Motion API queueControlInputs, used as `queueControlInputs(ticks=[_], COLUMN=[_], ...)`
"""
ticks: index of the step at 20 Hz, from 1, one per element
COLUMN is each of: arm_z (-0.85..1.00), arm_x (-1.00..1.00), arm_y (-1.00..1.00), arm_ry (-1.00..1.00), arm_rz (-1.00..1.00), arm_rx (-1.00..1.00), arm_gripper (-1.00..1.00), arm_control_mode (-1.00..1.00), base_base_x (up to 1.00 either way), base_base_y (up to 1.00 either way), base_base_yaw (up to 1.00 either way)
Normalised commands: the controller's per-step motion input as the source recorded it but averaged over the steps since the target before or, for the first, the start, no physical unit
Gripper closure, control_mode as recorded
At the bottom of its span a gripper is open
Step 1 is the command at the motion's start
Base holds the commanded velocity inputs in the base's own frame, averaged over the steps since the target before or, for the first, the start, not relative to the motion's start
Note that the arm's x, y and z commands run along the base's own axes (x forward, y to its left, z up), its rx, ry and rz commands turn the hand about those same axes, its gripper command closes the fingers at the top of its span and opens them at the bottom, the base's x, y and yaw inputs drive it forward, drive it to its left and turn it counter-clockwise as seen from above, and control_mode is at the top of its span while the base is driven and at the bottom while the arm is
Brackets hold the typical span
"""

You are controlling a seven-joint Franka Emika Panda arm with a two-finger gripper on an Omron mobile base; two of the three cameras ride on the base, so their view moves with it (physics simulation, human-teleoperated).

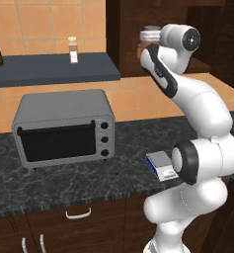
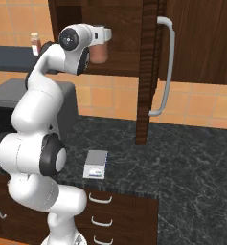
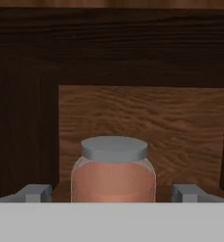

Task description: Pick the honey bottle and place it on the digital scale for weighing, and close the cabinet.

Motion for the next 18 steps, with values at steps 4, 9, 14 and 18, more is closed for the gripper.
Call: queueControlInputs(ticks=[4,9,14,18], arm_z=[0.03,0.00,0.00,0.00], arm_x=[0.29,0.33,0.32,0.25], arm_y=[-0.01,0.00,0.00,-0.01], arm_ry=[0.00,0.00,0.00,0.00], arm_rz=[0.00,0.00,0.00,0.00], arm_rx=[0.00,0.00,0.00,0.00], arm_gripper=[-1.00,-1.00,-1.00,-1.00], arm_control_mode=[-1.00,-1.00,-1.00,-1.00], base_base_x=[0.00,0.00,0.00,0.00], base_base_y=[0.00,0.00,0.00,0.00], base_base_yaw=[0.00,0.00,0.00,0.00])
